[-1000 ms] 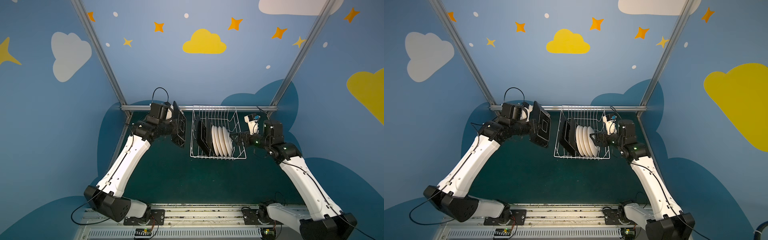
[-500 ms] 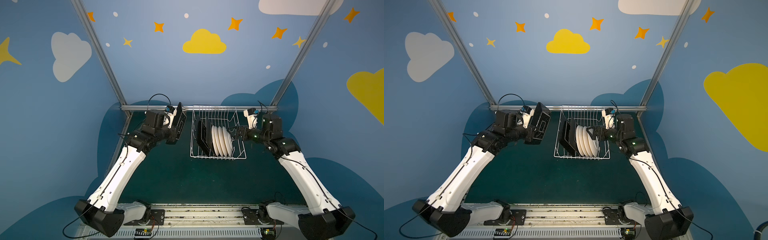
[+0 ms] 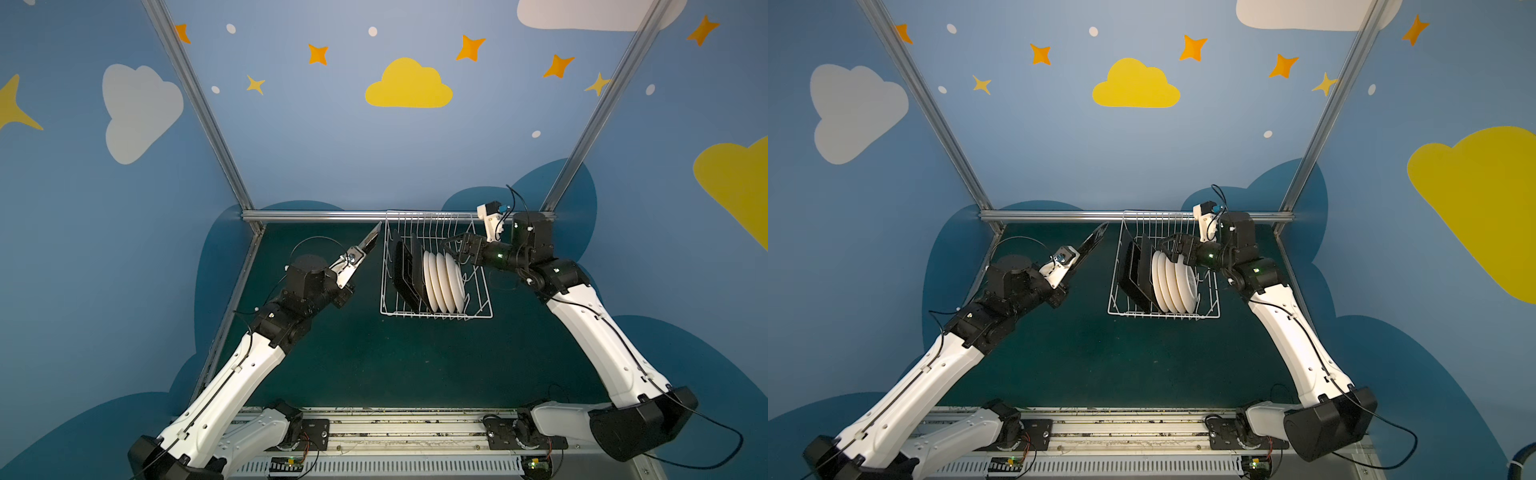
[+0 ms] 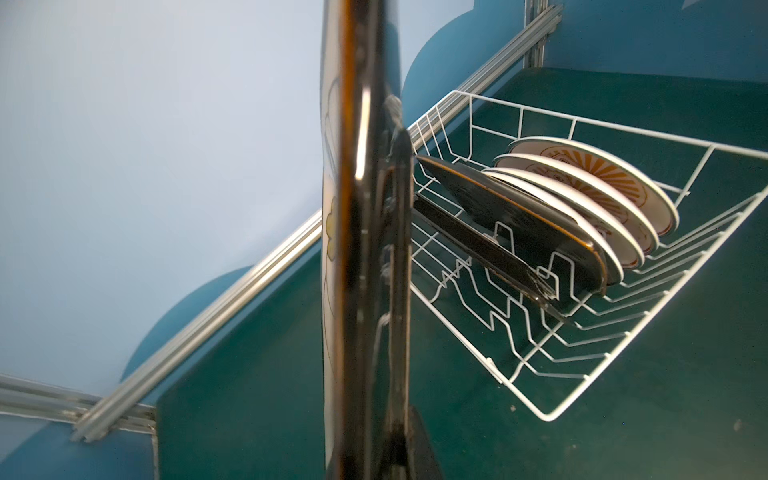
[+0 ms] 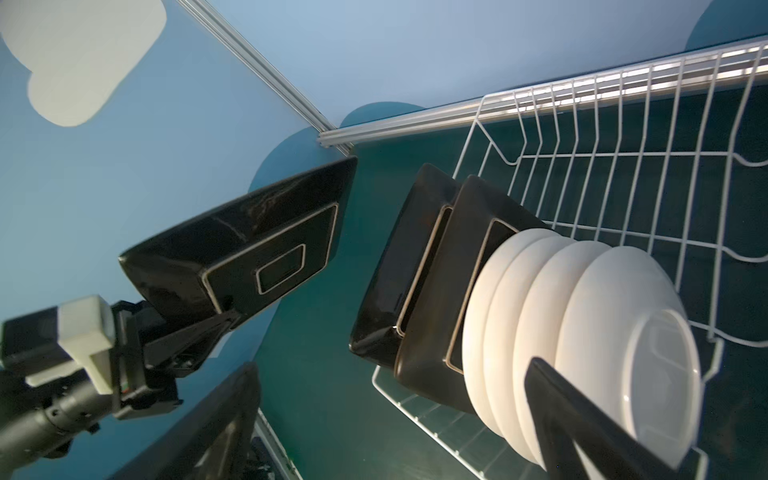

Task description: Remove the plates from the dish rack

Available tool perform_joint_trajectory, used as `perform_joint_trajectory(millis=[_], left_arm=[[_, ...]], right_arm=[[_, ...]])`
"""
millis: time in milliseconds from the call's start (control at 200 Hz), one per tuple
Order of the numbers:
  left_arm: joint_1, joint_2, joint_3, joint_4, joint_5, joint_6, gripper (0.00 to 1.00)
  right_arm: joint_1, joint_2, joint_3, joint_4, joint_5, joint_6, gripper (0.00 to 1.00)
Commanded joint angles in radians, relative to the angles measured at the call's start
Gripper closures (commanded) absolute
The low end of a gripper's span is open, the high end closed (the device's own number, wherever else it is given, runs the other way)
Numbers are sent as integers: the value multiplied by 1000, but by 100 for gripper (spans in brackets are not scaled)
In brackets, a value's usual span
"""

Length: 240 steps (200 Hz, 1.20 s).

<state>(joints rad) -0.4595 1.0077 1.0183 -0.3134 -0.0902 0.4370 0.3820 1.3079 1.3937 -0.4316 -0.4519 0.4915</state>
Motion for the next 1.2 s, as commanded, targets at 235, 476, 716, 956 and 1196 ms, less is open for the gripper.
perform_joint_trajectory(millis=[235,476,716,956,1196], left_arm=[[-71,-90,-123,573,-53,382,97],[-104,-84,-159,636,-56,501,97],[-120,-84,-161,657,-73,559,97],[-123,-91,-180,673,-89,570,97],[-125,-88,-199,680,-86,558,97]], right_arm=[[57,87,100,119,-52,168,2],[102,172,181,60,-49,199,2],[179,244,243,6,-22,217,6],[214,266,243,-36,-13,261,15],[238,290,222,6,-71,310,32]])
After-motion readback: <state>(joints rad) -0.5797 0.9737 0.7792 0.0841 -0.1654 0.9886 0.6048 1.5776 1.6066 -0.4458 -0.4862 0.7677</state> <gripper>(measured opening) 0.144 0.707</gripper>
